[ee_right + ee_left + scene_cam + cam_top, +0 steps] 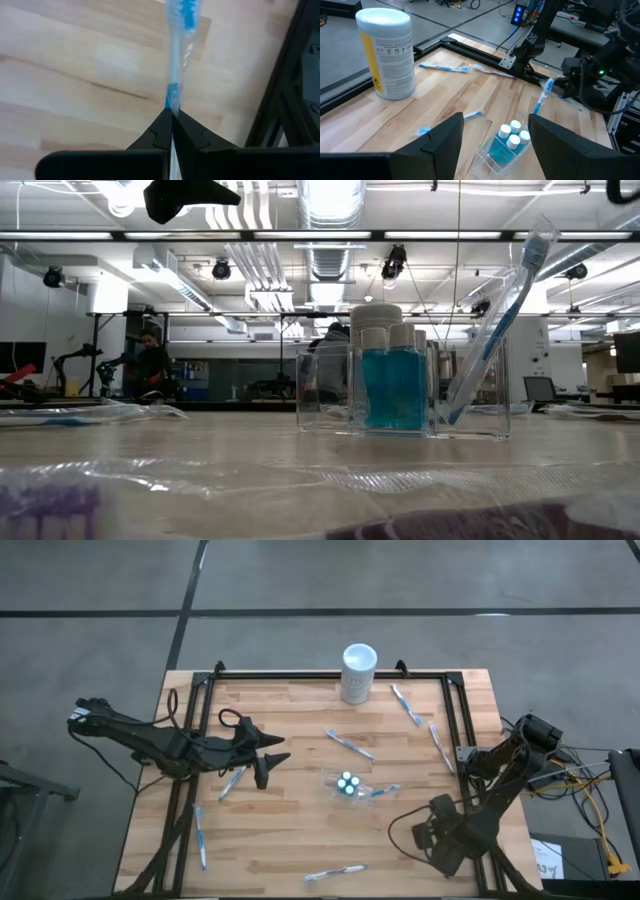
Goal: Pick & Place toothbrushing station
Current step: Put the blue toothbrush into the transparent organizer
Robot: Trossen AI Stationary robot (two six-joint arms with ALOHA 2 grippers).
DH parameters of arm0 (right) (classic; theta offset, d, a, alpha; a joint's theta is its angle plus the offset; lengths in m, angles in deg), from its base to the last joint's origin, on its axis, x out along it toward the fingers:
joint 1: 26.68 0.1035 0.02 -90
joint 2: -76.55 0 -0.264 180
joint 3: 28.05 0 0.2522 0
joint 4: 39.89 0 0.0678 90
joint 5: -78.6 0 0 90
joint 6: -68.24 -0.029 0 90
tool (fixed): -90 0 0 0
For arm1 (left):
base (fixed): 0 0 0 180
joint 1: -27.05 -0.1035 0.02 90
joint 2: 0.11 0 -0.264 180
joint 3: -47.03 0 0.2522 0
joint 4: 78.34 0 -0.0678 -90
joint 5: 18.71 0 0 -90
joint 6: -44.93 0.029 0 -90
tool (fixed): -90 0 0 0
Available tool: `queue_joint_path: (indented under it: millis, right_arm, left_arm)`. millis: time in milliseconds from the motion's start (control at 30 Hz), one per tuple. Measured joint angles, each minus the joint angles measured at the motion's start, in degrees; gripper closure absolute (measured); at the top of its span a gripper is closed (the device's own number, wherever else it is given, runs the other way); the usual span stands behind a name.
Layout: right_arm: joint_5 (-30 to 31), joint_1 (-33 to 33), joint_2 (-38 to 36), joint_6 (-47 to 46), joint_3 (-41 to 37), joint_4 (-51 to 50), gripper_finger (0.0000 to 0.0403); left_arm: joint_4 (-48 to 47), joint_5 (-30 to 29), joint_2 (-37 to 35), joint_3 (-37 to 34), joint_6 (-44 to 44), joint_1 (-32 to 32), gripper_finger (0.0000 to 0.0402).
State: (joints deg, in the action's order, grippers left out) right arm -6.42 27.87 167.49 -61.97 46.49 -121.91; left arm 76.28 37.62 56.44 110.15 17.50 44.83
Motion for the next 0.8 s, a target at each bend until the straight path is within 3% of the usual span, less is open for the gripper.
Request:
queue_joint_path:
  millis: [133,367,633,800]
  right_arm:
    - [1.9,0.3,0.0,0.2,3.7,-5.0,0.0395]
    - [14.1,2.0,-0.1,0.2,10.4,-11.3,0.0395]
    - [39.4,4.1,-0.1,1.6,15.6,-15.1,0.0395]
    - [52.8,4.5,-0.1,3.0,15.0,-15.7,0.0395]
  left_arm:
    - [0.0,0.0,0.0,0.0,0.0,0.0,0.0172]
    - [0.0,0.0,0.0,0.0,0.0,0.0,0.0172]
    - [0.0,0.0,0.0,0.0,0.0,0.0,0.0172]
    - [0.0,0.0,0.0,0.0,0.0,0.0,0.0172]
